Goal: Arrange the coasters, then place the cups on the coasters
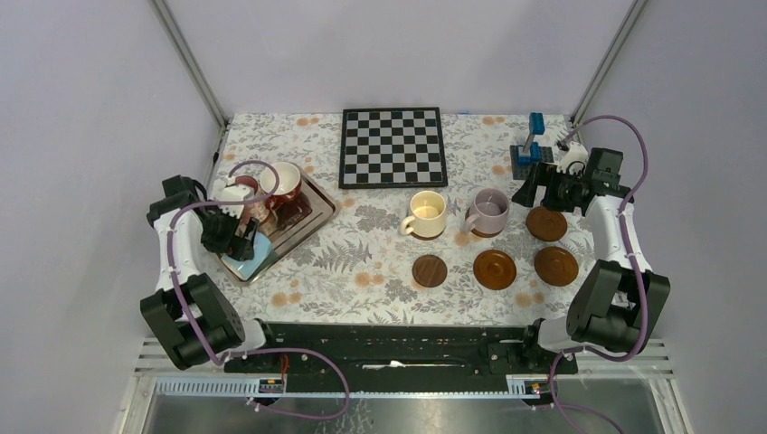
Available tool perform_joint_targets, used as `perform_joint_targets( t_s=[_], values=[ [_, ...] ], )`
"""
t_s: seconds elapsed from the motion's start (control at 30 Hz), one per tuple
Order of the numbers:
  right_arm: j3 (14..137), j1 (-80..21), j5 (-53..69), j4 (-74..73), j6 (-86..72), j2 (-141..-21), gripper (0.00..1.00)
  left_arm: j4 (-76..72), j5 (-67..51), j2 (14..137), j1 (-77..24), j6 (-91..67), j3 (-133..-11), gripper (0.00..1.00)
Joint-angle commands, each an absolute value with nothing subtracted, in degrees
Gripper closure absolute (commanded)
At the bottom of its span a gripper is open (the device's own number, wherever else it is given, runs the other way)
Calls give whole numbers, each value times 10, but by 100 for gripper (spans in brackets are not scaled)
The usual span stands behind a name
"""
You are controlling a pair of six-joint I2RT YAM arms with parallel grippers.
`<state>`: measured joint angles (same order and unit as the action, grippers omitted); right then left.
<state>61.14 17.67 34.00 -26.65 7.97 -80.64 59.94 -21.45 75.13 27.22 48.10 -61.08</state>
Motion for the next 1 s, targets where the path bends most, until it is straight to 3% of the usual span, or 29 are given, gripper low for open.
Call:
perform_joint_targets(
  t_s=[0.0, 0.7, 0.83, 0.97],
  values=[
    [628, 172, 349, -270, 92, -802, 0, 570, -195, 765, 276, 514, -596, 8],
    [636, 172, 353, -269, 95, -815, 0, 467, -154, 866, 239, 511, -541, 1],
    [635, 171, 350, -272, 99, -815, 0, 443, -144, 883, 219, 497, -533, 3],
    [634, 171, 349, -272, 102, -814, 0, 444, -140, 896, 212, 490, -535, 13]
  ],
)
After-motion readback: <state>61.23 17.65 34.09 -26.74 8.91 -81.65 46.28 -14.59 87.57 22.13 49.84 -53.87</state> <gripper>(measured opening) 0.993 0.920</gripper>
